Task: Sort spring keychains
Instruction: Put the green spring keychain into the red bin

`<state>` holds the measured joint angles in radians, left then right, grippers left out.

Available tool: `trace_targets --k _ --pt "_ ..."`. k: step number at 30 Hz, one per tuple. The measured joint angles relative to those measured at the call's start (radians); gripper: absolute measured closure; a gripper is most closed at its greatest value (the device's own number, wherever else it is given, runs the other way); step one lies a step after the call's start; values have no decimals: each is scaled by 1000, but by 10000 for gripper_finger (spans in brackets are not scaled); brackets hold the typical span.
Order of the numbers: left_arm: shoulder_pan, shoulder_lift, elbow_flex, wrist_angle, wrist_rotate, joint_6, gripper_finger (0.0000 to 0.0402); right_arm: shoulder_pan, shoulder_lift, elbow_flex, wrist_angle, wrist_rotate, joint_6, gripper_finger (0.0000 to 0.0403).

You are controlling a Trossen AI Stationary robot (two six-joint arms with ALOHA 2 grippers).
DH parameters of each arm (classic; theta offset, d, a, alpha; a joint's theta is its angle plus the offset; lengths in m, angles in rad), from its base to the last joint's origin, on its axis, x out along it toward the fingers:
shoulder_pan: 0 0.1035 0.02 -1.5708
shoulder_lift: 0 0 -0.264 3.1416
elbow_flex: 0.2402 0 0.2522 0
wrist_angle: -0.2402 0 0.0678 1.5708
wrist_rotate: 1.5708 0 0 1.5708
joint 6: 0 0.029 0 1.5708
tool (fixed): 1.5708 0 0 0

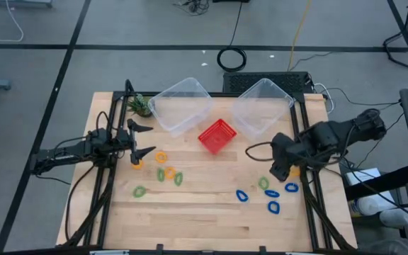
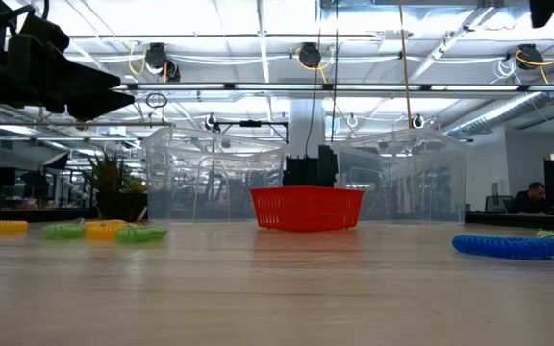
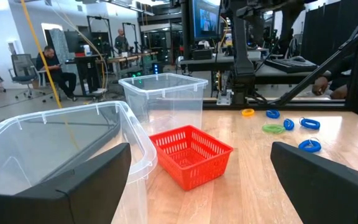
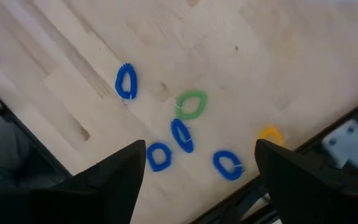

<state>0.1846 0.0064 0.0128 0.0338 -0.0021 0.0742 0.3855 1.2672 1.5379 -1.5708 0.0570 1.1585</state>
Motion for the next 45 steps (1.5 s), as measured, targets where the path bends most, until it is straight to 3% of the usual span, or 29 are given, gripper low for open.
trace_targets --k 12,17,22,33,45 --pt "0 0 0 0 0 0 7 127 59 0 0 47 392 110" --pt "0 0 0 0 0 0 7 129 70 -39 0 55 398 110" --pt "0 0 0 0 0 0 7 129 62 -180 11 39 428 110" --pt "0 0 0 0 0 0 7 101 3 -466 307 19 430 110" --pt "0 0 0 0 0 0 7 92 12 -645 487 25 423 110"
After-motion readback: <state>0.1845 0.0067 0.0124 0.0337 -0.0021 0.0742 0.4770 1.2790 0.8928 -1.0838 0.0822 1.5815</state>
